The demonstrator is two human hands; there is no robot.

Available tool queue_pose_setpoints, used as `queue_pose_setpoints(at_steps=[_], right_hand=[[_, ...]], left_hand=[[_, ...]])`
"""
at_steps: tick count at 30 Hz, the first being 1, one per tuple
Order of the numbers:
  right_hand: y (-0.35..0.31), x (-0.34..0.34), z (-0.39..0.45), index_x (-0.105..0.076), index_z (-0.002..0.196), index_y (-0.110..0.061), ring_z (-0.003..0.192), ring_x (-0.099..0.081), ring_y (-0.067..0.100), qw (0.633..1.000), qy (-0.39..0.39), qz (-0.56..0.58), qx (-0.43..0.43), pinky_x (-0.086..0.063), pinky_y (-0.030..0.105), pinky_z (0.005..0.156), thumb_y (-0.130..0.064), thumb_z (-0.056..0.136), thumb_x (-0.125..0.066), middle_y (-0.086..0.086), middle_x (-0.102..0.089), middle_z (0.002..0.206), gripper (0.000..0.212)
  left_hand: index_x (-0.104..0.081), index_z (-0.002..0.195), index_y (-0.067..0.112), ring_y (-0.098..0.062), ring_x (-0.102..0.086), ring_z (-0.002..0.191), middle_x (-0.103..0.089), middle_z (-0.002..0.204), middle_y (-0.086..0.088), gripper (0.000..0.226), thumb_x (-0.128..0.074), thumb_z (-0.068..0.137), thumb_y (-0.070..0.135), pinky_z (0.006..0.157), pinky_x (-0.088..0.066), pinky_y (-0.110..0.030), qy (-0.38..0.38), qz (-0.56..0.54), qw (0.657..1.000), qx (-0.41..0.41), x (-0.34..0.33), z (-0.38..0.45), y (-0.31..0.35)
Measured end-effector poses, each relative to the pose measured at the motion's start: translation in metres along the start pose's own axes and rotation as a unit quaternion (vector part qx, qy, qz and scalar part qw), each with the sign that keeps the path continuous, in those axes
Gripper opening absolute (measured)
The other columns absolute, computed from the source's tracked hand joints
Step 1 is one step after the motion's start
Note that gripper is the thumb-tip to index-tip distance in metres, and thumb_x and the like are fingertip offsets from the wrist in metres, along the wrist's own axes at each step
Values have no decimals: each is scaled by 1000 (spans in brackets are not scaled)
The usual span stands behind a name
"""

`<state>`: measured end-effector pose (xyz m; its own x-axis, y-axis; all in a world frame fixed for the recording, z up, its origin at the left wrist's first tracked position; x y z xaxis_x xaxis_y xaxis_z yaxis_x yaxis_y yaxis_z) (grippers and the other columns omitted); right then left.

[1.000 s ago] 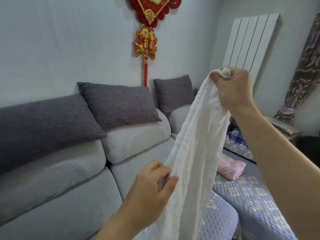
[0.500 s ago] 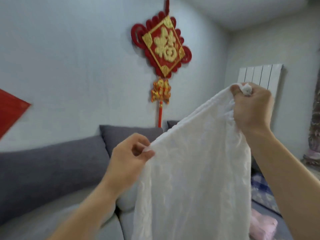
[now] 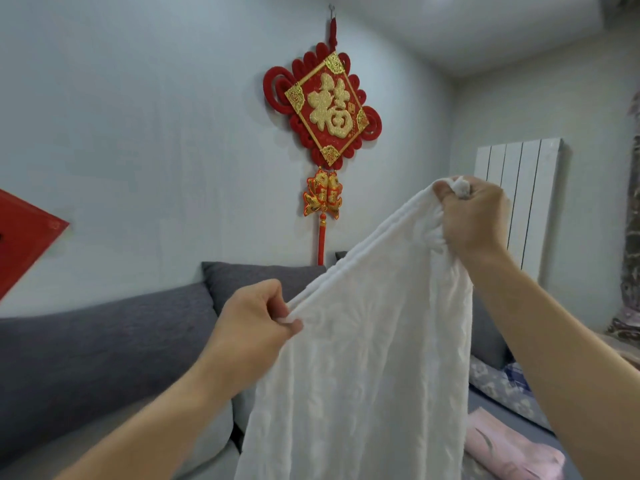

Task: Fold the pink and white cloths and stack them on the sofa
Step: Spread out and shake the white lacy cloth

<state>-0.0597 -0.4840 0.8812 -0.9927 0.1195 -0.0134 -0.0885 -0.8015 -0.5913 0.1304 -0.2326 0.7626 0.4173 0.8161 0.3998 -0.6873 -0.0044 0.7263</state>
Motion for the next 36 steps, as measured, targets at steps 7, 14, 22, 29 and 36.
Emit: queue_pose_setpoints(at_steps=[7,14,22,29,36], right_hand=[[7,-5,-15,-51,70,6,60,-43,20,1000,-20,-3,-5,-48,40,57,-28,91,-68,6,-47,63,44],[28,3,-20,-49,69,6,56,-44,15,998,-28,18,-47,-40,28,55,-25,91,-69,2,-47,59,43],[19,10,-31,-71,82,-5,55,-52,10,995,-76,70,-18,-43,24,52,-26,93,-69,-11,-58,58,24],[39,17,-29,-64,86,7,61,-46,14,995,-90,23,-25,-40,28,57,-29,92,-69,4,-52,68,36],[40,23,-33,-65,86,8,61,-49,16,989,-107,86,-49,-46,33,58,-32,87,-73,6,-53,69,40]], left_hand=[[-36,66,21,-9,-33,53,-41,57,11,49,-84,75,20,49,-32,-20,49,110,988,-98,-1,-8,-4],[-65,85,11,-19,-60,69,-61,72,-5,19,-79,79,-1,63,-52,-25,-150,-264,943,134,-18,-26,-20],[-73,73,17,-13,-66,65,-74,72,-1,13,-86,74,13,64,-50,-24,-26,-50,991,121,-8,1,-45],[-70,101,8,-24,-74,87,-77,91,-11,7,-66,95,11,75,-57,-31,-207,-126,959,146,-32,-16,-39],[-62,70,8,-23,-71,77,-75,81,-14,22,-81,78,1,71,-54,-29,-163,-141,958,192,-29,-16,-49]])
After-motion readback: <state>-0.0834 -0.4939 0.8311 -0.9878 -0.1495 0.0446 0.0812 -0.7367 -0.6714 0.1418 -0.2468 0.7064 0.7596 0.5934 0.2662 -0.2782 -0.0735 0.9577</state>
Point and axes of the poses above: each hand's wrist, its own z-axis towards the middle knuckle, its own x-axis out of the back of the hand, y = z × x, the point moved 5 cm from there along z, towards the middle knuckle
